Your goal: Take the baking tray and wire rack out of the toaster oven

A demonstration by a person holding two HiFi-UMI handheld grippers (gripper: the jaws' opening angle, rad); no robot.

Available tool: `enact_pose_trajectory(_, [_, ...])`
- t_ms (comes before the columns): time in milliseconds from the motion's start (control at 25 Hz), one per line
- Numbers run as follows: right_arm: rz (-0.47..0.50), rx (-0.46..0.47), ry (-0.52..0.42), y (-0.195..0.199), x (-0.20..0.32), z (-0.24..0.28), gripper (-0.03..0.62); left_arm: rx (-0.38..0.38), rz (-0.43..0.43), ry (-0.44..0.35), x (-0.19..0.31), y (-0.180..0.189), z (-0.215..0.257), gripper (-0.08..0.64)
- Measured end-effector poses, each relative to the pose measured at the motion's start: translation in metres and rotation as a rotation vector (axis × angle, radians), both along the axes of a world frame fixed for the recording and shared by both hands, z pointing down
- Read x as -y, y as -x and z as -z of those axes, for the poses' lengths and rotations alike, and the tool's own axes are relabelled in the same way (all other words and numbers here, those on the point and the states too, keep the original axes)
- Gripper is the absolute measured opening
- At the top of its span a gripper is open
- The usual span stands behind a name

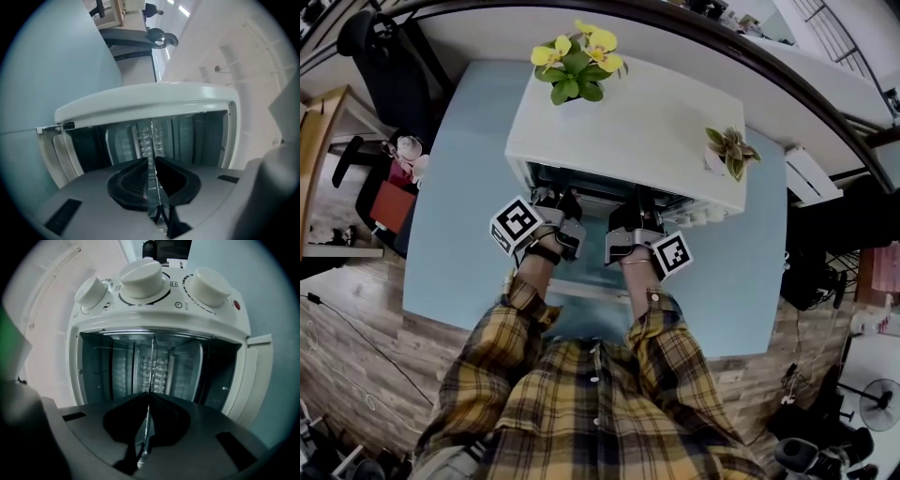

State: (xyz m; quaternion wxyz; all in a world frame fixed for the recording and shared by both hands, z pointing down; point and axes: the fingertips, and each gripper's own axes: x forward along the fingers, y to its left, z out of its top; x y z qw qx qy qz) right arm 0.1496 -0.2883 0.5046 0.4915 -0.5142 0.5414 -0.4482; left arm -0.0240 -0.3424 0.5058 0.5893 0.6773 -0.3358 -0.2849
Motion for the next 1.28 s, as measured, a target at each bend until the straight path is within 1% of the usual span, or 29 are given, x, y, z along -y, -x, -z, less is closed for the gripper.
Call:
enact_pose_trajectory(80, [-0.004,0.019,-0.007,0.000,0.000,-0.001,0.014,-0.011,-0.001,-0.014,0.000,-0.001,0.004,0.002])
enact_pose_trajectory(200, [-0.006,0.040,-0.010,0.001,-0.002,-0.001,0.009,-0.016,-0.003,-0.013,-0.001,-0.001,0.005,-0.002])
enact_pose_trajectory(360, [-0.001,0.051,-0.005,0.002,-0.006,0.000,0.009,-0.001,-0.010,-0.001,-0.005,0.000,0.005,-0.003])
enact_pose_trajectory(600, [0.019,0.062,0.014,0.007,-0.019,0.000,0.008,0.007,-0.021,0.034,-0.018,0.005,0.005,-0.003])
enact_pose_trajectory(880, [0.008,0.108,0.012,0.018,-0.052,-0.002,0.008,-0.002,-0.043,0.049,-0.051,0.016,0.005,-0.003])
enact_pose_trajectory(1000, [0.016,0.109,0.004,0.023,-0.067,-0.001,0.008,0.000,-0.066,0.050,-0.065,0.020,0.007,-0.003])
enact_pose_trajectory(1280, [0.001,0.105,-0.016,0.036,-0.102,0.002,0.006,-0.071,-0.099,0.028,-0.099,0.031,0.014,-0.003])
